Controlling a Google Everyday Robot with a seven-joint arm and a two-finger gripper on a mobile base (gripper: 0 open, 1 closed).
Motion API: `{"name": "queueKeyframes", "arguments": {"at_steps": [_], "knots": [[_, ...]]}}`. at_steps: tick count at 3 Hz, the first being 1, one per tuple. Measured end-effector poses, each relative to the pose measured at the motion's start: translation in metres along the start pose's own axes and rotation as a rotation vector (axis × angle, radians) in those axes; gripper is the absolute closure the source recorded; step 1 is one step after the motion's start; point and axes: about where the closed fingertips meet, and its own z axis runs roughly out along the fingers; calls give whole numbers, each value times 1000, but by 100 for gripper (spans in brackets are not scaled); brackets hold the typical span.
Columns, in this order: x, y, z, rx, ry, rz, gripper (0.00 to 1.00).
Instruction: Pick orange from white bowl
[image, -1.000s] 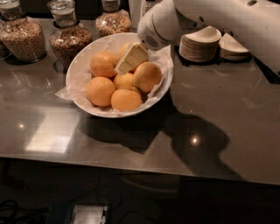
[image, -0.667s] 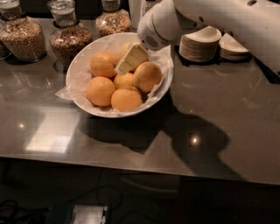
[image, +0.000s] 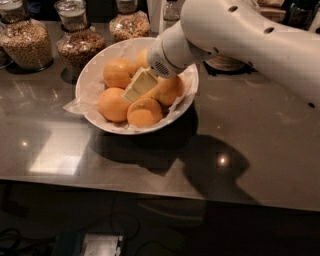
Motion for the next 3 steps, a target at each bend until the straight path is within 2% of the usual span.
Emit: {"name": "queueKeyframes", "arguments": {"at_steps": [2,3], "knots": [[-33,-29,-1,111,-83,-11,0],[-34,-29,-1,113,-86,-12,0]]}}
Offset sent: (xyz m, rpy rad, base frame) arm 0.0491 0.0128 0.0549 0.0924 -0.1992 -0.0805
